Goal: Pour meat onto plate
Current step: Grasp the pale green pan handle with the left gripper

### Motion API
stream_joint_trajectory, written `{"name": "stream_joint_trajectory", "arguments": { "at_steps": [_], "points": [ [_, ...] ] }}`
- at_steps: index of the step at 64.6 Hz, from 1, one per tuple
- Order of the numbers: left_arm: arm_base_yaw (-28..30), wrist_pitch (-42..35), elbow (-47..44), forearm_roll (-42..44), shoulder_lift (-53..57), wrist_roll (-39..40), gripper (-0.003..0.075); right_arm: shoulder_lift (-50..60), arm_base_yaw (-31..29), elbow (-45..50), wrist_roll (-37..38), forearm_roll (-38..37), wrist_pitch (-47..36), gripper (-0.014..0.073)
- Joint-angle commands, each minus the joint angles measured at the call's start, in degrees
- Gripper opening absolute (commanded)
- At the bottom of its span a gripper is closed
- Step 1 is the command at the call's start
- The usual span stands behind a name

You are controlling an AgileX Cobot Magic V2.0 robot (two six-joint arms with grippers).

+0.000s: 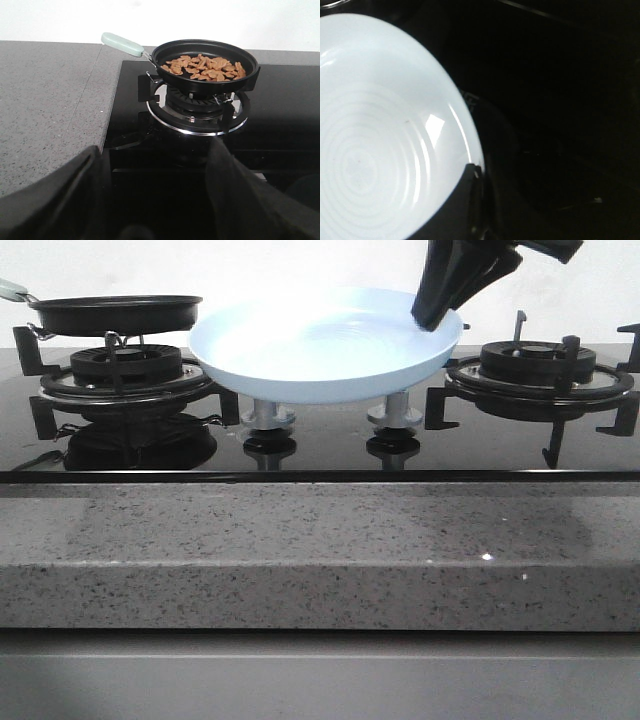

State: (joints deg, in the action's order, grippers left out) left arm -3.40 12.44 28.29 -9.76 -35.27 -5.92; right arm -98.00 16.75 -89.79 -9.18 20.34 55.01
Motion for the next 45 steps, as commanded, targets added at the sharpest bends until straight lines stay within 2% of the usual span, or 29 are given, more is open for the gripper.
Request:
{"name": "stream_joint_trajectory", "arguments": {
  "at_steps": [1,11,14,19,23,38,45],
  "points": [
    [-0.5,-6.1,2.2,-3.6,-0.4,0.6,0.0438,3.2,-0.2,-1.3,-0.5,1.6,-1.3,-0.0069],
    [-0.2,-9.3,2.3,-18.6,-2.2,0.6,0.044,3.2,-0.2,-1.3,-0.5,1.6,-1.4,-0.0069],
    [0.4,-10.5,2.8,-26.7,-4.6,0.6,0.0442,3.2,-0.2,-1.3,-0.5,1.7,-1.4,-0.0069],
    [2.0,-10.9,4.5,-34.6,-8.8,0.6,0.0442,3.2,-0.2,-1.3,-0.5,1.8,-1.4,-0.0069],
    [3.8,-10.1,7.0,-37.5,-13.3,0.6,0.0442,3.2,-0.2,-1.3,-0.5,1.7,-1.4,-0.0069],
    [10.1,1.8,21.2,-41.3,-29.1,0.6,0.0441,3.2,-0.2,-1.3,-0.5,1.7,-1.4,-0.0069],
    [13.3,8.9,27.9,-49.7,-35.2,-3.4,0.0441,3.2,-0.2,-1.3,-0.5,1.8,-1.4,-0.0069]
  ]
}}
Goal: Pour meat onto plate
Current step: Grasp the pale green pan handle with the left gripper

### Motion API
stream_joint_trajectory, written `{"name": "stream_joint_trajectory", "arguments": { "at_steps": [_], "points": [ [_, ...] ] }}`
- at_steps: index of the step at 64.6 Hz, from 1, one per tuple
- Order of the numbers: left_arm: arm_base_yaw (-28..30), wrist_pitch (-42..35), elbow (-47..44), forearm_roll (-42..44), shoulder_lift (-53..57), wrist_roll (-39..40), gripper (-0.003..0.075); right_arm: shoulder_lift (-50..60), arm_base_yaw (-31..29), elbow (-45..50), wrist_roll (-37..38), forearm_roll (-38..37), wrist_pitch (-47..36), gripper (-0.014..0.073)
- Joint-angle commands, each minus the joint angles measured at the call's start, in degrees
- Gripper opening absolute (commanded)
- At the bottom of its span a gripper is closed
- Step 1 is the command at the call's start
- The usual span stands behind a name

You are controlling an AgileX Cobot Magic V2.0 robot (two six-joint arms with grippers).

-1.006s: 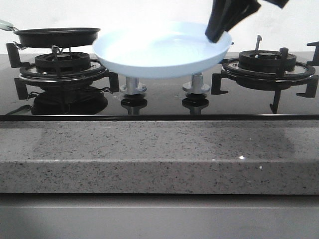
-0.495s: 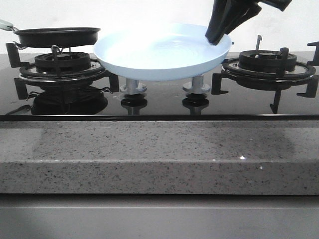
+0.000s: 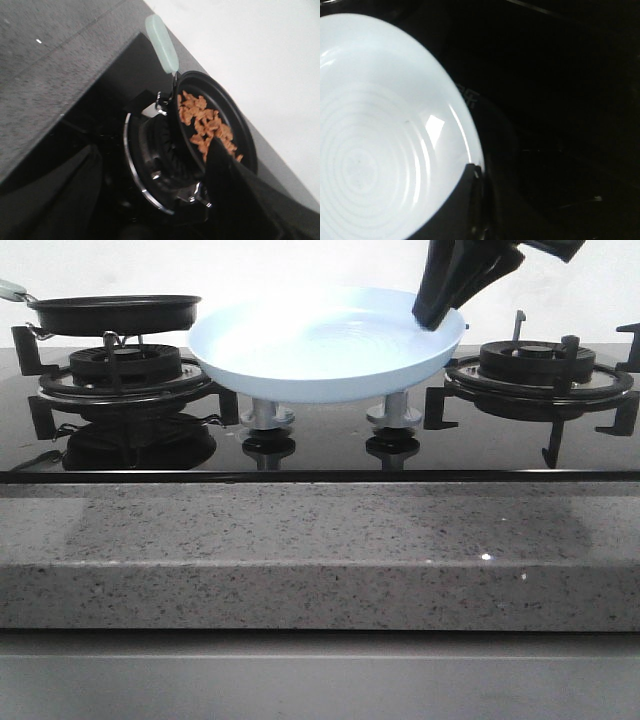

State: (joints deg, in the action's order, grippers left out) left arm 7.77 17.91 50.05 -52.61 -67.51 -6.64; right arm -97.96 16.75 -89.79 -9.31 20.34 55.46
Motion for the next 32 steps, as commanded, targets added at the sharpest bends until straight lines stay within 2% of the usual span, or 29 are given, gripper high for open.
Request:
{"name": "stream_joint_trajectory", "arguments": {
  "at_steps": [1,9,14,21,32],
  "points": [
    [2.6,4.6,6.9,-8.6,-3.7,-3.9,0.0441,3.1,-0.2,-1.3,-0.4,1.8,-1.8,-0.0069],
    [7.2,17.5,12.9,-26.3,-10.4,-17.8,0.0441,3.1,-0.2,-1.3,-0.4,1.8,-1.8,-0.0069],
    [9.5,23.5,15.9,-33.1,-14.8,-19.8,0.0441,3.1,-0.2,-1.3,-0.4,1.8,-1.8,-0.0069],
    [10.9,26.7,19.6,-36.7,-20.2,-20.0,0.0441,3.1,-0.2,-1.3,-0.4,1.8,-1.8,-0.0069],
    [11.0,30.5,26.8,-36.7,-28.2,-20.1,0.0441,3.1,-0.2,-1.3,-0.4,1.8,-1.8,-0.0069]
  ]
}}
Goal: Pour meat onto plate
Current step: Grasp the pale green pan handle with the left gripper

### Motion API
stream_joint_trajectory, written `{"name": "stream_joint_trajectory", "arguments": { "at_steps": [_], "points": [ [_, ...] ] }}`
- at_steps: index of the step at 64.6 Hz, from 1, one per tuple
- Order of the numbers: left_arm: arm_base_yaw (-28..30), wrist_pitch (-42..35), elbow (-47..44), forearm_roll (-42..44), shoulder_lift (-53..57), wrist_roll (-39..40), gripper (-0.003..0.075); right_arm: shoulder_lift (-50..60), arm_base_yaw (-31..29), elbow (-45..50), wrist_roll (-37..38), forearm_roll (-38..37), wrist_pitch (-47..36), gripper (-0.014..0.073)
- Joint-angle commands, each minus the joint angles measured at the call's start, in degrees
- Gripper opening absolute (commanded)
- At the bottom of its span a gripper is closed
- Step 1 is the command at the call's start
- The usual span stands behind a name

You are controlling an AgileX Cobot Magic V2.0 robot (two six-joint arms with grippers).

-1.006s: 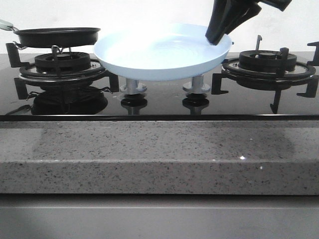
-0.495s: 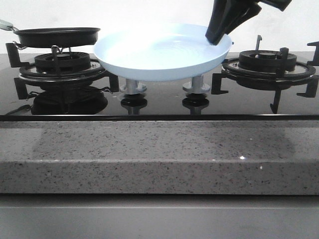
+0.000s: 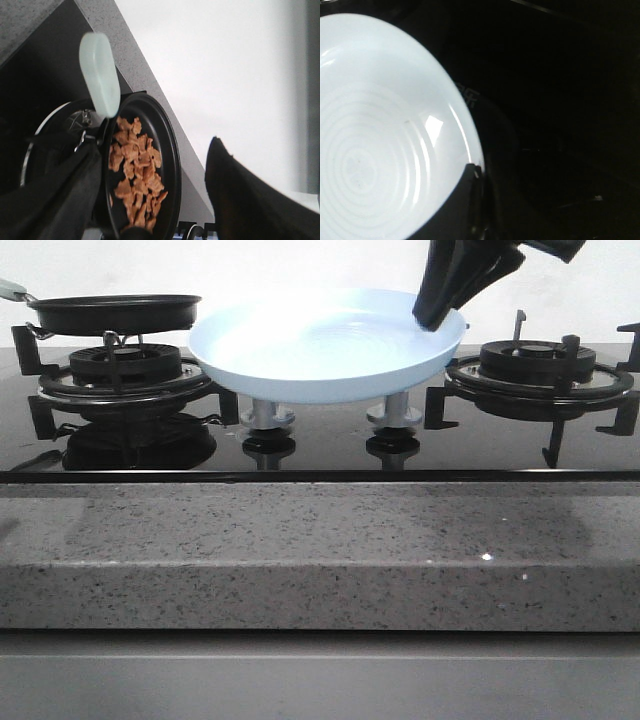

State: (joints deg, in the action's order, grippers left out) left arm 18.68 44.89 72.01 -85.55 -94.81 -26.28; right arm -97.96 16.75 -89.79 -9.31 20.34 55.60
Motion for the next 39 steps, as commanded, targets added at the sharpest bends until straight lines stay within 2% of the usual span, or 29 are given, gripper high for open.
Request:
{"name": "stream_joint_trajectory", "arguments": {
  "at_steps": [1,20,39],
  "points": [
    [0.1,3.7,5.4,-3.8,-1.5,-0.5,0.0441,3.1,-0.2,-1.3,-0.4,1.8,-2.0,-0.0069],
    [0.1,4.8,12.1,-3.6,-8.4,-0.3,0.0441,3.1,-0.2,-1.3,-0.4,1.8,-2.0,-0.0069],
    [0.1,0.6,13.6,-3.7,-10.8,-0.3,0.0441,3.1,-0.2,-1.3,-0.4,1.8,-2.0,-0.0069]
  ]
}}
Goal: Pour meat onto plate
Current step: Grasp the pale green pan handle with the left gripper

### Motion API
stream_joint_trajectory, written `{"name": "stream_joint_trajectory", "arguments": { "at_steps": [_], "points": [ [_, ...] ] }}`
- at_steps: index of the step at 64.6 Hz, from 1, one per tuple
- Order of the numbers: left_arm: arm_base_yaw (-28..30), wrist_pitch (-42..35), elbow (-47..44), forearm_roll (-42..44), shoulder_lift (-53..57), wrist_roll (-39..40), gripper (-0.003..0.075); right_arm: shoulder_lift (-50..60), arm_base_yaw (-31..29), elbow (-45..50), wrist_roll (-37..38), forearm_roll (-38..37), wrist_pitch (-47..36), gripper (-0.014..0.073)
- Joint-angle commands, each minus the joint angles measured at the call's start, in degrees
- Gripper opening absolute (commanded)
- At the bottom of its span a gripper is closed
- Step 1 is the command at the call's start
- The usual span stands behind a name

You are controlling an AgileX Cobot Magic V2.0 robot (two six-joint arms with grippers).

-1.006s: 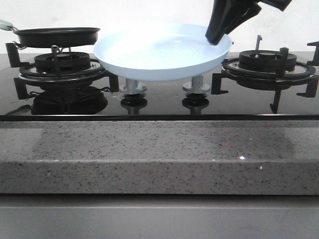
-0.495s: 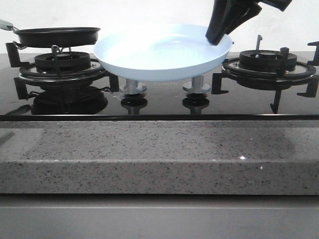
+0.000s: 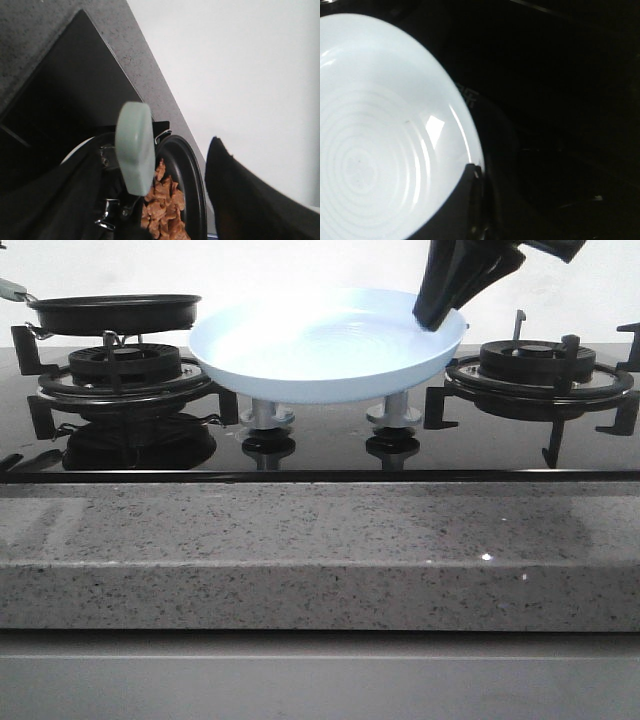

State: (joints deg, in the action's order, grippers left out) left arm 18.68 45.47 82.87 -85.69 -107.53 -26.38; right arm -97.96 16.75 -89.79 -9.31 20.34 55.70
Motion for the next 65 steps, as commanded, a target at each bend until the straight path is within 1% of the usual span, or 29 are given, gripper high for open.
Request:
{"name": "stream_joint_trajectory", "arguments": {
  "at_steps": [1,18,38,42,45,60,65],
  "points": [
    [0.1,0.0,2.9,-3.6,1.7,-0.2,0.0441,3.1,-0.2,-1.3,-0.4,1.8,-2.1,-0.0069],
    [-0.6,1.3,7.3,-3.6,-2.0,-0.2,0.0441,3.1,-0.2,-1.3,-0.4,1.8,-2.1,-0.0069],
    [-1.2,0.8,7.4,-3.4,-2.8,-0.2,0.0435,3.1,-0.2,-1.3,-0.4,1.8,-2.1,-0.0069],
    [-1.2,0.8,7.4,-3.4,-2.8,-0.2,0.0395,3.1,-0.2,-1.3,-0.4,1.8,-2.1,-0.0069],
    [-1.2,0.8,7.4,-3.2,-2.8,-0.2,0.0351,3.1,-0.2,-1.3,-0.4,1.8,-2.1,-0.0069],
    [-1.1,1.4,7.4,-2.7,-2.8,-0.2,0.0049,3.1,-0.2,-1.3,-0.4,1.8,-2.1,-0.0069],
    [-0.9,2.1,7.4,-2.7,-2.8,-0.2,-0.002,3.1,-0.2,-1.3,-0.4,1.8,-2.1,-0.0069]
  ]
}}
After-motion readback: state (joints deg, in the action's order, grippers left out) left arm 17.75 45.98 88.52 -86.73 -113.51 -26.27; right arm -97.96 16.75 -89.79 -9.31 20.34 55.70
